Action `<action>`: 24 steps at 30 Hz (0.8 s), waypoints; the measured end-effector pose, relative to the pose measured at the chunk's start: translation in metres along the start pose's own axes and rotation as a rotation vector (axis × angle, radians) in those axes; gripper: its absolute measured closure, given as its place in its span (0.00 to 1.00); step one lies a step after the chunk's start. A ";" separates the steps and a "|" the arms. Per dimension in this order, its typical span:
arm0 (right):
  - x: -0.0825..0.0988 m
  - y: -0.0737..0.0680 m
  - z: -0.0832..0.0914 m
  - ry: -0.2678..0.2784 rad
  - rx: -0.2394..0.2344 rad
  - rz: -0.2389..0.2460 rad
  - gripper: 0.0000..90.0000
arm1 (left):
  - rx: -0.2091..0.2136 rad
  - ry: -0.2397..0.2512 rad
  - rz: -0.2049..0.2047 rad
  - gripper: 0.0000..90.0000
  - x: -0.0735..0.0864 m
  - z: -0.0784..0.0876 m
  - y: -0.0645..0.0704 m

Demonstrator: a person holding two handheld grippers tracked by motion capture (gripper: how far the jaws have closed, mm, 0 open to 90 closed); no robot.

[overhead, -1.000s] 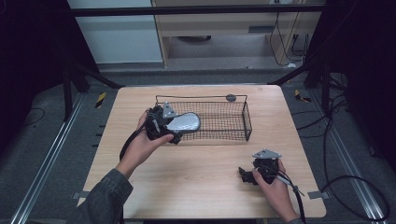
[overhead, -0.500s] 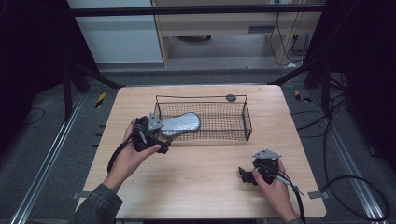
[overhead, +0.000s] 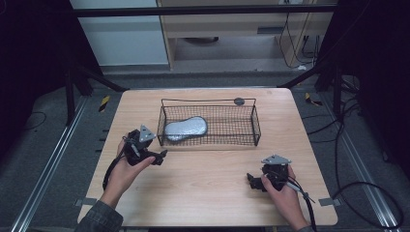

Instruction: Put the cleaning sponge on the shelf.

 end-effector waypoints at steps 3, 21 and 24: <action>0.000 -0.001 0.000 -0.003 -0.001 -0.009 0.00 | 0.004 0.001 0.031 0.05 0.011 -0.005 -0.005; 0.000 0.000 0.000 -0.002 -0.002 -0.003 0.00 | -0.040 -0.059 0.188 0.05 0.070 -0.029 -0.047; 0.000 0.000 0.000 -0.002 -0.002 -0.003 0.00 | -0.042 -0.057 0.198 0.05 0.072 -0.031 -0.050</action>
Point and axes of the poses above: each handheld gripper's, and its own axes: z roughly backward along the jaws, x roughly out of its underside, y roughly to its right, the point moved 8 cm from there along -z, roughly forward along the jaws, and after that the axes turned 9 degrees about x, right-handed, at the moved point
